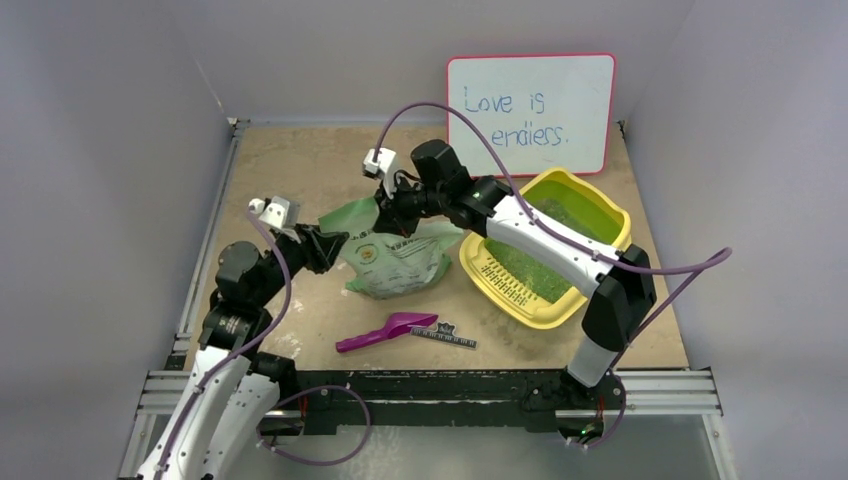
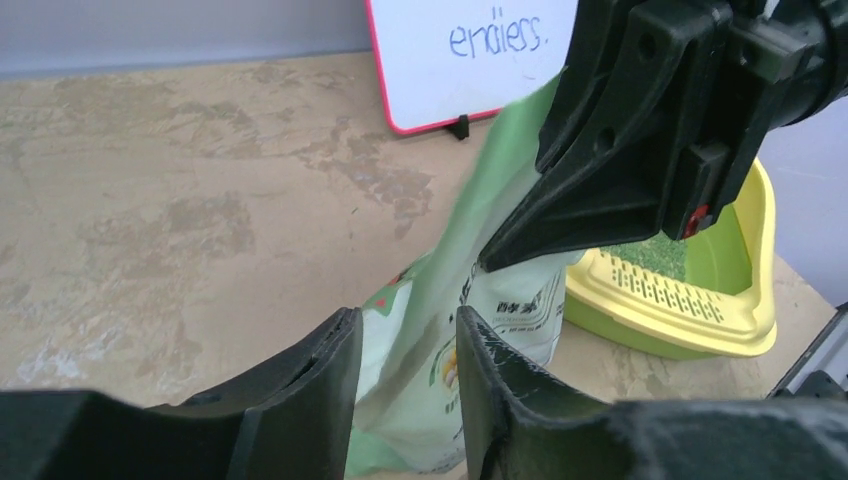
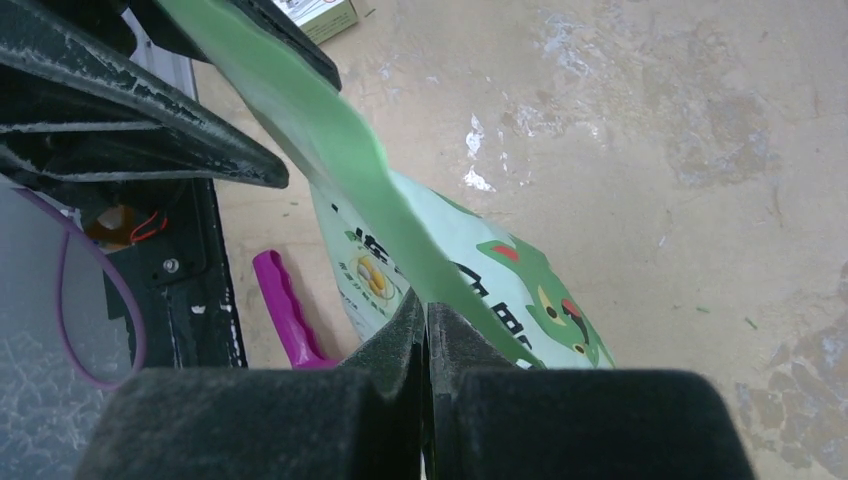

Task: Fill the litter box with clean litter
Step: Open the cat litter bag at the center of the board.

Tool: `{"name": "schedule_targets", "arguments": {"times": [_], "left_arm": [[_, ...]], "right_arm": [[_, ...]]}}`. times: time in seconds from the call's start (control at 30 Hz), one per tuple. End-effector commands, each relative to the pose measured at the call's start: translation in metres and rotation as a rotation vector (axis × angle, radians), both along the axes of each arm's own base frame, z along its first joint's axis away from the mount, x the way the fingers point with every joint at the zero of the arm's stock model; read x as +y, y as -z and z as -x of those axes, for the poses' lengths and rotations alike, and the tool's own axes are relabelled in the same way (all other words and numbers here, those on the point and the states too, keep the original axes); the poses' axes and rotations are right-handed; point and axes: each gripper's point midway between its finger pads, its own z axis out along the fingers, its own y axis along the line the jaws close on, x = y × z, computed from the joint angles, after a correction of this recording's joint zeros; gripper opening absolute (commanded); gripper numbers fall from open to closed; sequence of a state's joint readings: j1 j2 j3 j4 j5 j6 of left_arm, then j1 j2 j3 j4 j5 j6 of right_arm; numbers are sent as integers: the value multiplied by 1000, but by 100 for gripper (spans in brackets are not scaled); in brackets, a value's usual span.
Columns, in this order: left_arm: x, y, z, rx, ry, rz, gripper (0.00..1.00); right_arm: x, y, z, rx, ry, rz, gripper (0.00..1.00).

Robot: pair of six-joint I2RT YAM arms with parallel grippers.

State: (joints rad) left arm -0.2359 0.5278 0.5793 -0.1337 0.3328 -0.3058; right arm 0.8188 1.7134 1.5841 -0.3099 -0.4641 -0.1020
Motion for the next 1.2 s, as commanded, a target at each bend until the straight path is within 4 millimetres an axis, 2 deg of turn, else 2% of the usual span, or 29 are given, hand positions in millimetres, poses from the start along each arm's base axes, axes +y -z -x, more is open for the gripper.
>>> {"name": "schedule_targets", "arguments": {"times": [0.0,0.1,0.13,0.23,0.3,0.37,0.57,0.63,0.73,0.8,0.9,1.03,1.17], "left_arm": [[-16,-49,-1,-171,90,70,31],[-29,-46,4,-169,183,57,7],[-30,-43,4,-157,193,42,0],[-27,-31,5,-117,197,-28,0],[-25,-30,7,-125,197,-58,0],[-24,-33,10,-145,198,-67,0],[-25,-34,14,-158,212,-67,0],[-26,-34,14,-151,221,-70,0],[-28,-36,16,-150,235,-69,0],[-29,-37,17,-153,241,-66,0],[-29,-37,18,-147,246,-66,0],[-29,-38,20,-142,254,-74,0],[-28,-37,20,-137,253,-82,0]], "right_arm": [[-1,-59,2,-112,-18,-119,0],[-3,-67,3,-102,1,-125,0],[-6,-68,0,-105,28,-117,7],[-25,-73,-10,-138,141,-86,17],[-39,-70,-10,-149,178,-72,36],[-53,-66,-9,-151,224,-64,48],[-101,-54,-7,-63,322,-103,60],[-113,-50,-1,-21,293,-149,70],[-118,-54,20,-23,173,-240,85],[-120,-49,23,-29,163,-252,93],[-117,-48,26,-14,102,-261,94],[-105,-46,33,37,-41,-264,89],[-93,-42,43,127,-200,-253,71]]}}
